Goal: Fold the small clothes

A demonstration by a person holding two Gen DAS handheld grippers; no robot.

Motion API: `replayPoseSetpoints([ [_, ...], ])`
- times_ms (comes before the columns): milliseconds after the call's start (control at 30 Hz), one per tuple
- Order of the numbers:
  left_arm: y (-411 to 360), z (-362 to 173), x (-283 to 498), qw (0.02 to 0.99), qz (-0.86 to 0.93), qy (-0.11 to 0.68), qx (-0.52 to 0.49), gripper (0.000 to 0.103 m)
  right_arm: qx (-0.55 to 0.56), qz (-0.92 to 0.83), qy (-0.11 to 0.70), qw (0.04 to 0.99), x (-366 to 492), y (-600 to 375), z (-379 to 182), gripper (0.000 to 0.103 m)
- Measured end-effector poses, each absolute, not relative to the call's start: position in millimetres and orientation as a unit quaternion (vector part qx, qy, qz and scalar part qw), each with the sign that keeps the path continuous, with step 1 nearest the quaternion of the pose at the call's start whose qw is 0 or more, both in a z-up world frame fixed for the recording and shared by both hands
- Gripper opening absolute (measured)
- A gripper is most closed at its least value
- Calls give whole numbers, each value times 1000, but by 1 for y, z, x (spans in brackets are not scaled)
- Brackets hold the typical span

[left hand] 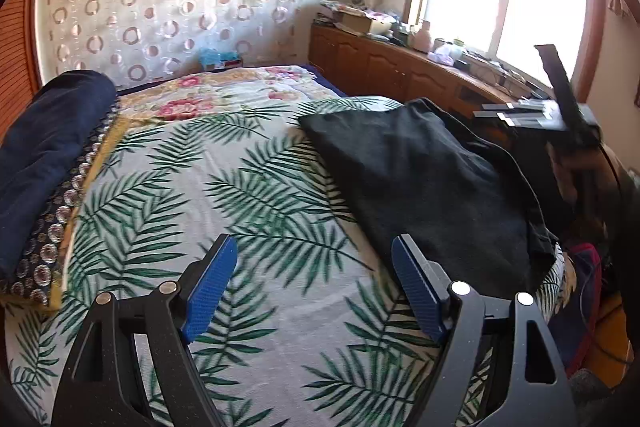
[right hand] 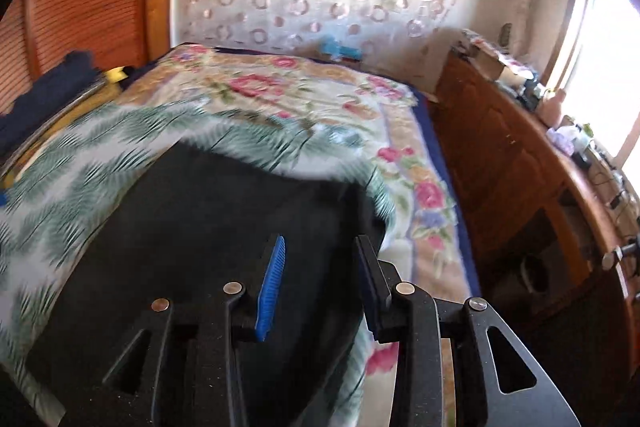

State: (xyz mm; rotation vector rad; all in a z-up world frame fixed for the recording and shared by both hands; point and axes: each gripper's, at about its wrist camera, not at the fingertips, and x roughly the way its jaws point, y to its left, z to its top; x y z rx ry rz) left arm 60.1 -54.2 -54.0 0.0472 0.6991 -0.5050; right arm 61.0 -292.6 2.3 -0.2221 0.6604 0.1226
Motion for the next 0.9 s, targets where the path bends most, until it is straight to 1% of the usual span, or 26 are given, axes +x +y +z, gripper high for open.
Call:
replayPoseSetpoints([
  [167, -72, -56, 59, 900, -263, 345, 34, 81, -94, 83, 331, 935, -8, -303, -14, 37],
  [300, -84, -57, 56, 895, -273, 349, 42, 81, -70, 119, 341, 930, -46, -310, -17, 37],
  [467, -95, -61, 53, 889, -283, 357, 54, 81, -74, 105, 357, 925, -66, -322, -29, 37],
  [667, -105, -68, 51, 880, -293, 368, 61, 81, -113, 91, 387, 910, -90, -329, -25, 37],
  [700, -106, -69, 50, 879, -294, 369, 62, 81, -117, 88, 394, 908, -91, -331, -23, 31],
  [733, -107, -70, 49, 878, -297, 370, 64, 81, -124, 82, 399, 905, -92, -331, -23, 20],
  [767, -108, -70, 49, 878, -298, 370, 65, 81, -133, 73, 405, 902, -94, -336, -22, 17],
  [900, -111, -70, 46, 875, -302, 371, 69, 81, -138, 53, 417, 897, -106, -362, -11, 16],
])
